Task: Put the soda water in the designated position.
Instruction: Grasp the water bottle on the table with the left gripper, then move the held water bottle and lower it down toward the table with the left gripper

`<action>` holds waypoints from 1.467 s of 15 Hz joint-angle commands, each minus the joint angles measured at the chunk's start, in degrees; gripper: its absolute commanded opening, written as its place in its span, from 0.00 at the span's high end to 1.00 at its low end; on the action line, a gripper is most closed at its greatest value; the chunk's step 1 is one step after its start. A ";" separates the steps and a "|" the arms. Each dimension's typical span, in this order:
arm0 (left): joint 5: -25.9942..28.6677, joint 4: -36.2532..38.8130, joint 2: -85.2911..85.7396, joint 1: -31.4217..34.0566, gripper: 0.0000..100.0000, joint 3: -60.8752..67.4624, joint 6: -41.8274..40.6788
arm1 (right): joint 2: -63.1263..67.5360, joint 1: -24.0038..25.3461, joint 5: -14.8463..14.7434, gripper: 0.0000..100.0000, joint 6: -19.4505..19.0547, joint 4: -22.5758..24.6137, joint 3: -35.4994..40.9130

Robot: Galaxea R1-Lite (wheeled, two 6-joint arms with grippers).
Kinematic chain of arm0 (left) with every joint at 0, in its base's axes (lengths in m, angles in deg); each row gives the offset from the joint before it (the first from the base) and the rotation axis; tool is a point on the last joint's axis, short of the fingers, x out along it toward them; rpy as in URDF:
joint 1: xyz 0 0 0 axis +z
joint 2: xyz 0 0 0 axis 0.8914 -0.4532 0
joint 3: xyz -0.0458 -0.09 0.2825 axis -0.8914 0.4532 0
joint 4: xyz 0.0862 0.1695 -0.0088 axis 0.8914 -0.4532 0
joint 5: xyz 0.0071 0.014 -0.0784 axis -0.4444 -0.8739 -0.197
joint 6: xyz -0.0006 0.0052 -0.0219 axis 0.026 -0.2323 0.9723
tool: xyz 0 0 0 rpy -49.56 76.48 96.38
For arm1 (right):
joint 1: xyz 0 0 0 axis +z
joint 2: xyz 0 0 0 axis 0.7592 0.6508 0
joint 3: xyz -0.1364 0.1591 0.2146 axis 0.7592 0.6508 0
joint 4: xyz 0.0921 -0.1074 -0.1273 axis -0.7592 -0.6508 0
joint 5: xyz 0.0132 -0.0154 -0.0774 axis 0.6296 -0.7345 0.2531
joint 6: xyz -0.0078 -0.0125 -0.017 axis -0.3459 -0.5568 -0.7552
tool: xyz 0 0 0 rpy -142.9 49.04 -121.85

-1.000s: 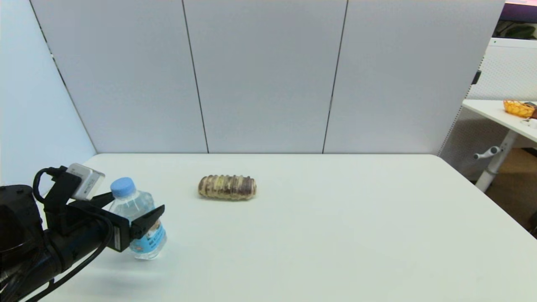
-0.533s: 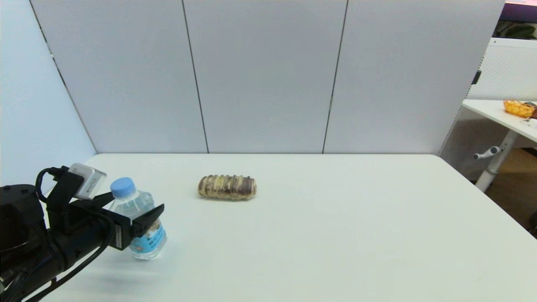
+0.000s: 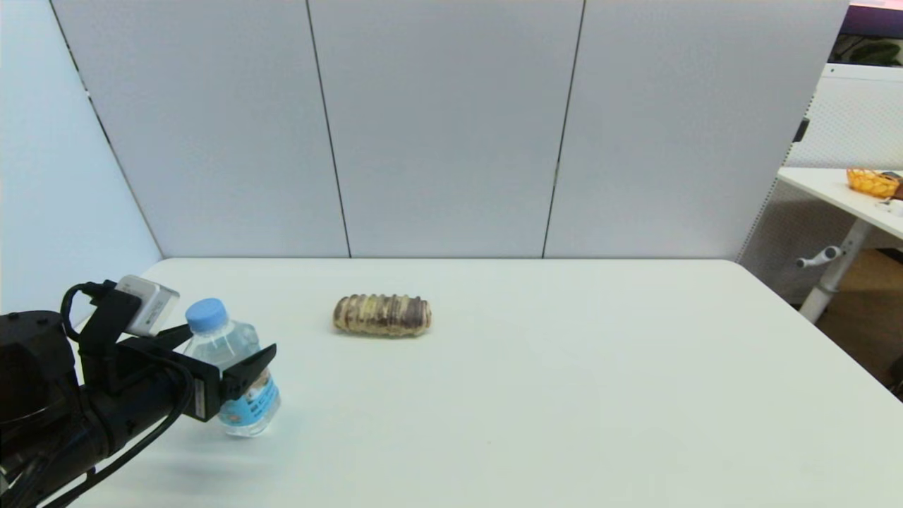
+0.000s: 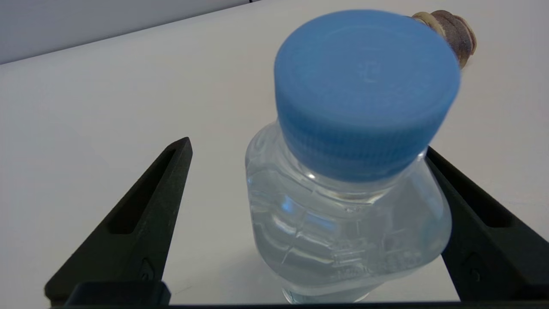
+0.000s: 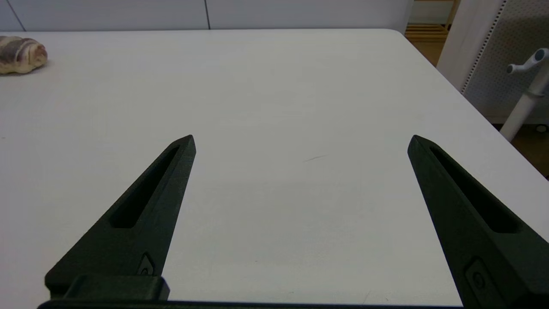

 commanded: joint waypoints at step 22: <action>0.02 -1.00 -5.65 -2.72 1.00 -19.94 -0.77 | -0.02 0.02 0.01 0.00 -0.03 0.01 0.00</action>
